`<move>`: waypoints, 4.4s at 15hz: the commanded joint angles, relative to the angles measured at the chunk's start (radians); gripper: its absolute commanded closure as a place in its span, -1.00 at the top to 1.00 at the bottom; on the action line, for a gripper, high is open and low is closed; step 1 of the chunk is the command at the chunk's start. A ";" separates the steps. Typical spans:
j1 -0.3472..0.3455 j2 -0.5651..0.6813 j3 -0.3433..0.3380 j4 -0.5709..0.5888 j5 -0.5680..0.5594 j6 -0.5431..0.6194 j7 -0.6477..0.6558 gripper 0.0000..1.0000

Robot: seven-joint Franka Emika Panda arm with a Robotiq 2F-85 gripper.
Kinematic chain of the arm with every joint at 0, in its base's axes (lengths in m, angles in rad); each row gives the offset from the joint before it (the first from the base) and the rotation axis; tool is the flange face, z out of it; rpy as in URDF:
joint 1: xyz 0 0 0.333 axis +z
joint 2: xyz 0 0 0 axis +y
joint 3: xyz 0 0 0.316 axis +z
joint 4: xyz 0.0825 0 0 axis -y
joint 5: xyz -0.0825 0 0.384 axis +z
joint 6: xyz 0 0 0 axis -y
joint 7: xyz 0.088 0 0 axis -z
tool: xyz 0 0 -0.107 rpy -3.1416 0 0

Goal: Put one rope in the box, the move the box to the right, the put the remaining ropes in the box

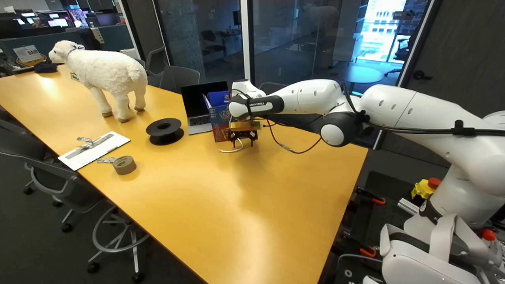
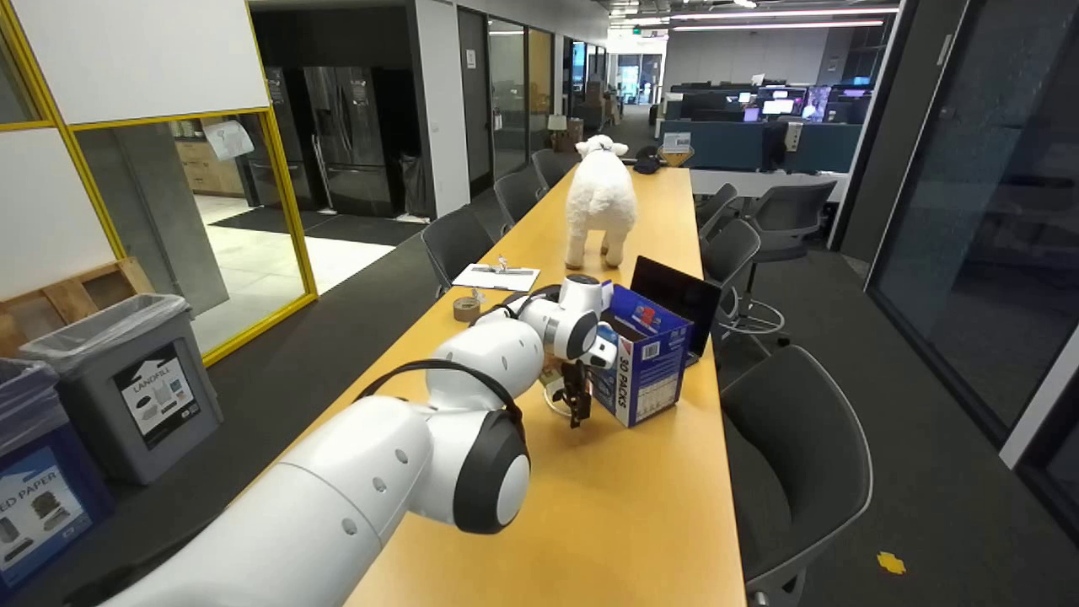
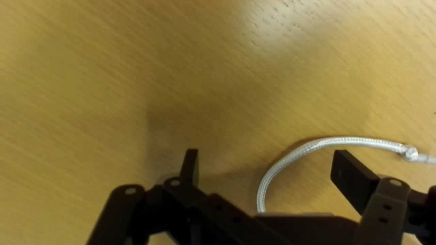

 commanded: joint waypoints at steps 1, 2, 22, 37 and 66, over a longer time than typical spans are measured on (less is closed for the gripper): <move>-0.010 -0.011 0.006 -0.009 0.013 0.020 0.037 1.00; -0.010 -0.004 0.003 -0.005 0.011 0.021 0.051 1.00; 0.008 0.015 -0.017 -0.002 -0.018 0.013 0.080 -0.59; -0.023 -0.047 -0.068 0.005 -0.049 0.166 0.097 -0.89; 0.045 -0.224 -0.227 0.018 -0.260 0.380 0.482 -0.89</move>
